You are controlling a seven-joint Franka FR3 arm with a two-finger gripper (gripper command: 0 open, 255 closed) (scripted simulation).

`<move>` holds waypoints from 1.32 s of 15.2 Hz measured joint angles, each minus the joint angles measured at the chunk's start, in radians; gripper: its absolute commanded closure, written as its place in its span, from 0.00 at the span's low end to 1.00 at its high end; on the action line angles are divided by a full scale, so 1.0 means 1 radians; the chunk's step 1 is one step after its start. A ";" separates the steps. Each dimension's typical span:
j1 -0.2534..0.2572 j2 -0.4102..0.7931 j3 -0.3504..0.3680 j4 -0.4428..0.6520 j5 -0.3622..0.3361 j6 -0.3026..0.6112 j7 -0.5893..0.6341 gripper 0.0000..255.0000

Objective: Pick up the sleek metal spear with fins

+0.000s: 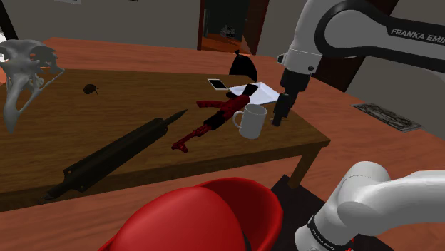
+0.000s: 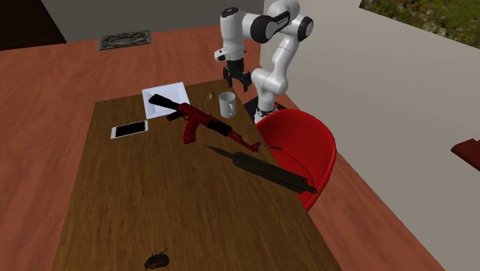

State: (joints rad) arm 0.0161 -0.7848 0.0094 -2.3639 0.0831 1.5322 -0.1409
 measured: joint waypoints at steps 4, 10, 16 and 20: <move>-0.007 -0.009 0.065 -0.006 0.043 0.007 0.116 0.00; -0.034 0.031 0.252 0.024 0.157 0.052 0.454 0.00; -0.095 0.161 0.445 0.139 0.222 0.109 0.802 0.00; -0.154 0.283 0.580 0.246 0.222 0.150 1.042 0.00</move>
State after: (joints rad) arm -0.1379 -0.5021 0.5891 -2.1179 0.3052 1.6818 0.9009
